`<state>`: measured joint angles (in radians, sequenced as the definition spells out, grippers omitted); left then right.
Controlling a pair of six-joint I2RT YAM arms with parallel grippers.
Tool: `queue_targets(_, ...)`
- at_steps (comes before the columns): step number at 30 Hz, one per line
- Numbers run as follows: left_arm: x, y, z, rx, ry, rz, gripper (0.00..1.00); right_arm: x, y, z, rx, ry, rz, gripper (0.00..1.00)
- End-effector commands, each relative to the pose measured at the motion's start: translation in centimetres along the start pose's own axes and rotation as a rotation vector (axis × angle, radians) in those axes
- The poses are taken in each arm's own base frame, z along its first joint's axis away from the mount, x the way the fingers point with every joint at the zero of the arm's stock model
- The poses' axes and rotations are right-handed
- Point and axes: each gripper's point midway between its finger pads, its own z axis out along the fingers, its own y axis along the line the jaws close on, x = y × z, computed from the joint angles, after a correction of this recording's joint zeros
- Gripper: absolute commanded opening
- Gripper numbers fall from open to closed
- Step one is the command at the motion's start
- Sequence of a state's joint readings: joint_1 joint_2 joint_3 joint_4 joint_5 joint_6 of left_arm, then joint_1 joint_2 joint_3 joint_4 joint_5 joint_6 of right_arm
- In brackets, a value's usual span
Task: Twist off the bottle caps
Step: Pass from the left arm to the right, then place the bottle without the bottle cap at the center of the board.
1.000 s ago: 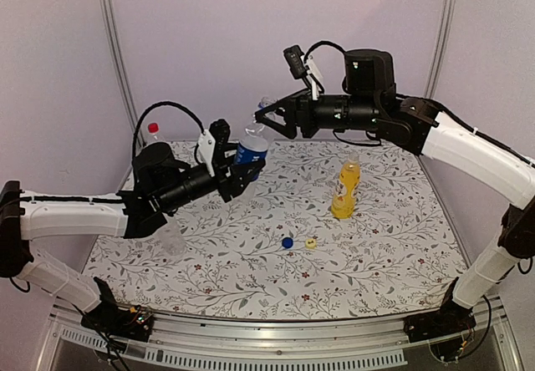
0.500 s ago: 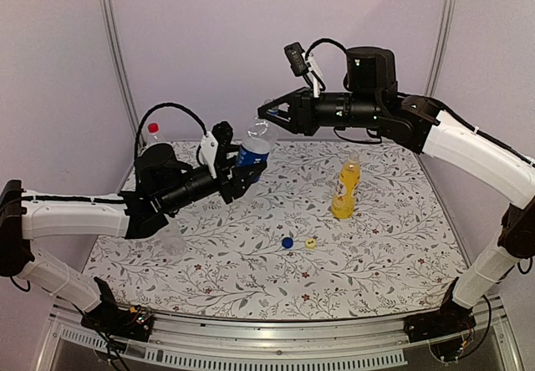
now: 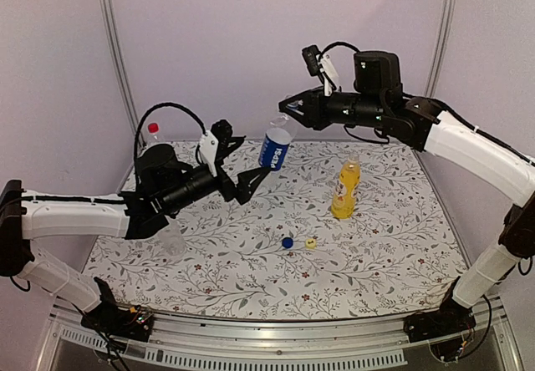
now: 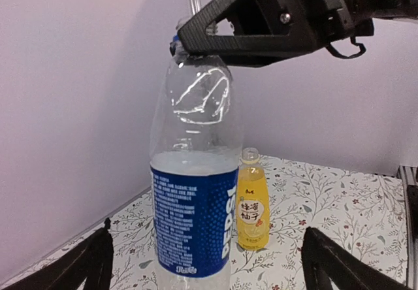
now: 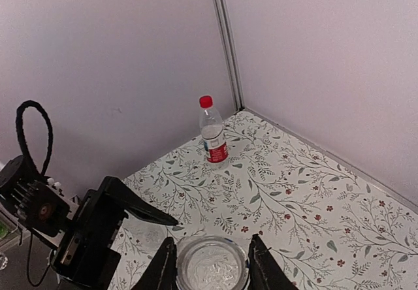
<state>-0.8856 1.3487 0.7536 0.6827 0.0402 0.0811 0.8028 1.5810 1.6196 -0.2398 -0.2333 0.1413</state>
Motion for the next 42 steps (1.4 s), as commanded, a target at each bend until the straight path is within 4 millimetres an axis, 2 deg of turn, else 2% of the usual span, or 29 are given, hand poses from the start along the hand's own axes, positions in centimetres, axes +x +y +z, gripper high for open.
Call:
queue_targets(1, -1.5, 0.5, -0.1, -0.034, -0.03, 0.007, 1.0, 0.3, -4.2, -0.7, 0.172, -0.006, -0.036, 0.0)
queue_targets(11, -2.2, 3.1, 0.4, -0.165, 0.053, 0.02, 1.0, 7.4, -9.4, 3.5, 0.321, 0.151, -0.06, 0.0)
queue_targets(18, -3.2, 3.7, -0.1, -0.183, 0.035, 0.019, 1.0, 11.9, -11.2, 5.4, 0.347, 0.216, -0.071, 0.0)
queue_targets(21, -3.5, 4.3, -0.3, -0.212, 0.033, 0.016, 1.0, 13.3, -11.6, 5.9, 0.352, 0.231, -0.072, 0.0)
queue_targets(30, -3.9, 5.4, -0.7, -0.254, 0.027, 0.033, 1.0, 15.0, -12.1, 5.6, 0.368, 0.251, -0.082, 0.02)
queue_targets(36, -4.6, 7.5, -1.2, -0.32, 0.04, 0.045, 1.0, 15.3, -11.9, 5.1, 0.366, 0.262, -0.081, 0.24)
queue_targets(42, -4.6, 10.8, -1.8, -0.423, 0.087, 0.041, 1.0, 14.8, -11.8, 4.5, 0.373, 0.255, -0.081, 0.42)
